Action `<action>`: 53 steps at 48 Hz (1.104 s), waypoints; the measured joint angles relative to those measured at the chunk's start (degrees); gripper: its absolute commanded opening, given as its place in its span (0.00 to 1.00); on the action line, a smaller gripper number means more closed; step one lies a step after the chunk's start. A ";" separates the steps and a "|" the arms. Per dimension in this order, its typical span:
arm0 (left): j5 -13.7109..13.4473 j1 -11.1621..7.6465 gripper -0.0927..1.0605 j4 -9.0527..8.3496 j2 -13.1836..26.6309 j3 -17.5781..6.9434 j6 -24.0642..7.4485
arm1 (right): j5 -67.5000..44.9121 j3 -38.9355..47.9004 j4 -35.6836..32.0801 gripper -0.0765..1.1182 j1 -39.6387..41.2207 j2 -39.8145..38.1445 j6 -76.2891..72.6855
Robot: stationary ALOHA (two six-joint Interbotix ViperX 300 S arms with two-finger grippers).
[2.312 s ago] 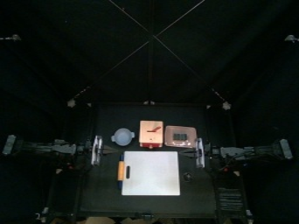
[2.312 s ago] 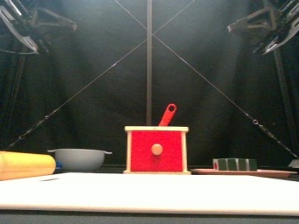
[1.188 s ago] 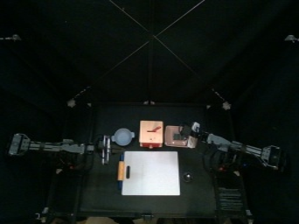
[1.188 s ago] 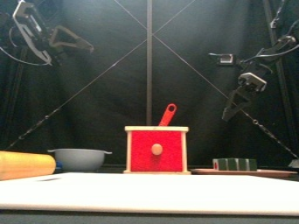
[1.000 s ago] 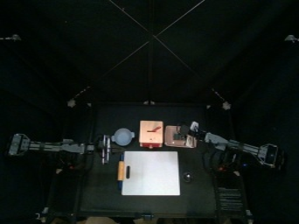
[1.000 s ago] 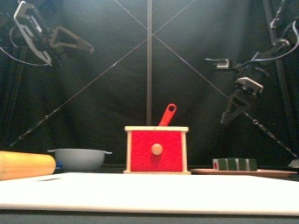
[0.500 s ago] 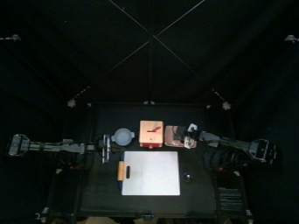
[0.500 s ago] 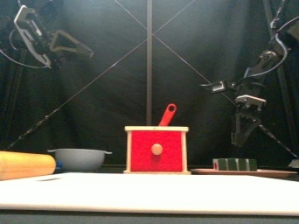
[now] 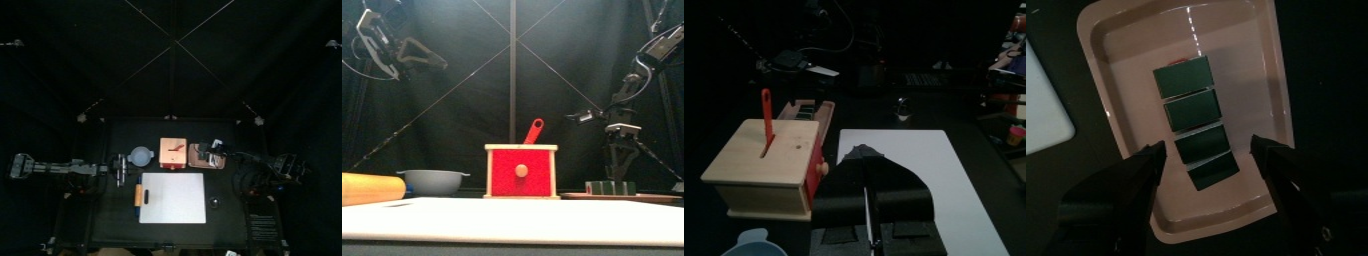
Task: Place sushi on board then cut the sushi with the knife then place the pieces on the plate
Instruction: Place the sushi on the board
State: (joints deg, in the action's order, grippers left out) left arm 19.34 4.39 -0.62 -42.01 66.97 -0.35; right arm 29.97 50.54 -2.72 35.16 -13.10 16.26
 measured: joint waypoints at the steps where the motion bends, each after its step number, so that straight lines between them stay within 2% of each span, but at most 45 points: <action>1: 0.00 0.00 0.08 0.00 0.00 0.09 0.00 | 0.00 0.00 0.26 0.88 0.18 0.18 0.35; 24: 0.00 0.00 0.08 0.00 0.00 0.18 0.00 | -2.90 -0.09 0.88 0.86 0.79 5.98 2.81; 30: 0.00 0.00 0.08 0.00 0.09 0.18 0.00 | -3.43 -0.09 0.44 0.79 0.79 6.77 2.81; 40: 0.00 0.09 0.08 0.00 0.00 0.09 0.00 | -3.78 -0.09 0.53 0.57 0.79 7.12 2.72; 45: 0.00 0.09 0.08 0.00 0.00 0.09 0.00 | -3.78 -0.09 0.70 0.54 0.79 7.12 2.72; 53: 0.00 0.09 0.08 0.00 0.00 0.26 0.09 | -2.55 -0.09 2.02 0.54 0.79 6.94 2.37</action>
State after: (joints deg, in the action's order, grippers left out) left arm 19.34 4.48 -0.62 -42.01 67.24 -0.26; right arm 27.42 50.45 -0.70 35.95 -6.15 18.63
